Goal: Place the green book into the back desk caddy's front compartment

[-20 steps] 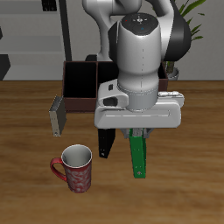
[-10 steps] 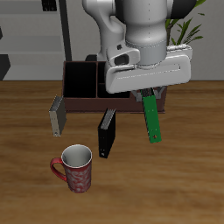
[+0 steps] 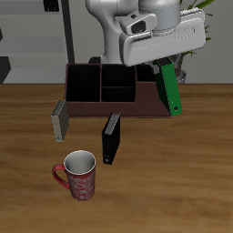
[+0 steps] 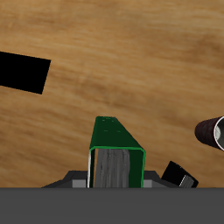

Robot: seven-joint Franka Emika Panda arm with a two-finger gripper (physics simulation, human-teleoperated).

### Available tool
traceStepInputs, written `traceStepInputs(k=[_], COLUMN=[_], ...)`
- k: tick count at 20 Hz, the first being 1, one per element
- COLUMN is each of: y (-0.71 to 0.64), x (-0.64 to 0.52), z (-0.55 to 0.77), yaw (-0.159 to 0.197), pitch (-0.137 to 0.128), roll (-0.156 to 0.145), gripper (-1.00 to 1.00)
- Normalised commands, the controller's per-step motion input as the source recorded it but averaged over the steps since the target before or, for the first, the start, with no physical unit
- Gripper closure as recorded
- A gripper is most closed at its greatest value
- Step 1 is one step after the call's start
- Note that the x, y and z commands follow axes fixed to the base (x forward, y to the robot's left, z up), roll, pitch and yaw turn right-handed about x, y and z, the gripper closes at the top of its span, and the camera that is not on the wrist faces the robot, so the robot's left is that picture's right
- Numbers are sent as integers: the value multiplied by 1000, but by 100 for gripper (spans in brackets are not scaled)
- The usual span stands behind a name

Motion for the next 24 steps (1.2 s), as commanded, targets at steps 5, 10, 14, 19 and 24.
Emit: traceStepInputs(k=[5, 10, 14, 19, 24], y=[141, 103, 31, 21, -52], x=[-506, -369, -449, -330, -415], z=[210, 129, 96, 11, -20], yaw=[111, 88, 100, 57, 97], pitch=[2, -9, -5, 18, 19], roll=[37, 21, 11, -10, -27], gripper=[100, 100, 100, 100, 100])
